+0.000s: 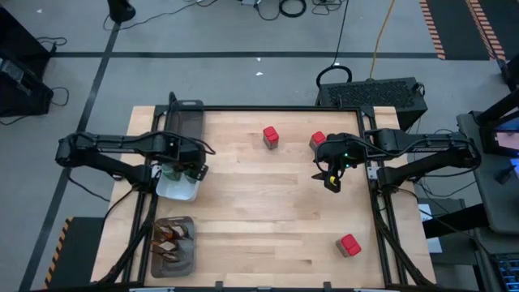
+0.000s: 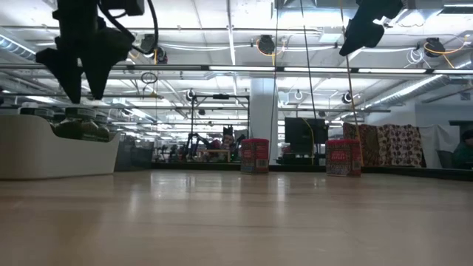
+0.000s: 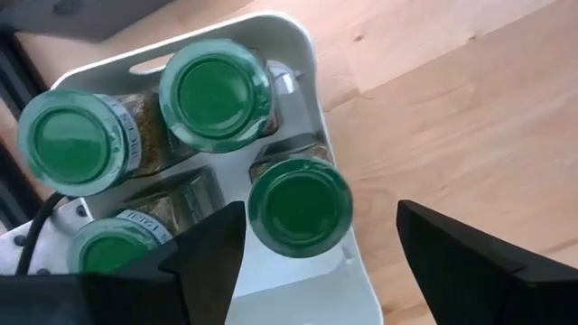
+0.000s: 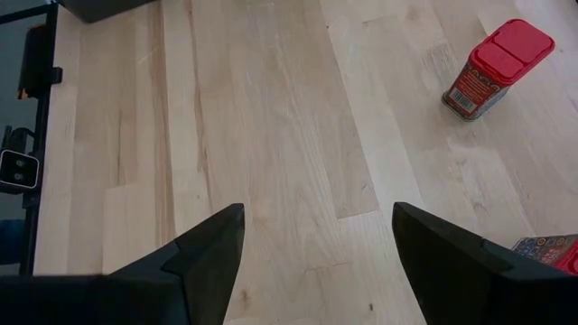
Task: Sort spices by type
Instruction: Put the green bottle seasoning into the white bin
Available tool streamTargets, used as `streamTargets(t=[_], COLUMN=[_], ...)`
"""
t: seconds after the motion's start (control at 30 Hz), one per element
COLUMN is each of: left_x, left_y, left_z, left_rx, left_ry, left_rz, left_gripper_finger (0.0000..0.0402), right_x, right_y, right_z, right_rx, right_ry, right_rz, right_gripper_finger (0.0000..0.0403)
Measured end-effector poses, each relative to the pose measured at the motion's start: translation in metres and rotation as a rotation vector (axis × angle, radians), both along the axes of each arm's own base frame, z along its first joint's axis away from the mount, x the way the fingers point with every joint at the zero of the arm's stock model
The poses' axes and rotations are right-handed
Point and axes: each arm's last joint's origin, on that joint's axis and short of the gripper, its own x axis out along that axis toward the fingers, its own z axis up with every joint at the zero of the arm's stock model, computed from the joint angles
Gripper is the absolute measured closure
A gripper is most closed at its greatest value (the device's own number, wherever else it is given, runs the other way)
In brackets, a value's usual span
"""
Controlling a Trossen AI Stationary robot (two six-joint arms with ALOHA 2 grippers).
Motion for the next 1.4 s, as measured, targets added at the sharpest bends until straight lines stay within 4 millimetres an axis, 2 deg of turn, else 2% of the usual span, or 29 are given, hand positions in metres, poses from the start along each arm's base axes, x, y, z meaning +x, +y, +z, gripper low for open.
streamTargets(t=[0.57,0.97,1.1,1.3,1.4], left_x=[0.021,0.023,0.020,0.019,0.019], left_y=[0.002,0.001,0.001,0.001,0.001], left_z=[-0.025,-0.030,-0.030,-0.030,-0.030], left_rx=[-0.011,-0.042,-0.045,-0.039,-0.034], left_ry=[0.167,0.217,0.246,0.251,0.250], left_rz=[-0.025,-0.022,-0.021,-0.021,-0.022], left_gripper_finger=[0.0109,0.0110,0.0129,0.0186,0.0196], right_x=[0.000,0.000,0.000,0.000,0.000], right_y=[0.000,0.000,0.000,0.000,0.000], right_z=[0.000,0.000,0.000,0.000,0.000], right_rx=[0.002,0.003,0.003,0.003,0.003], right_ry=[0.000,0.000,0.001,0.001,0.000], right_rz=[-0.001,-0.002,-0.002,-0.002,-0.002], right_gripper_finger=[0.0138,0.0138,0.0138,0.0138,0.0138])
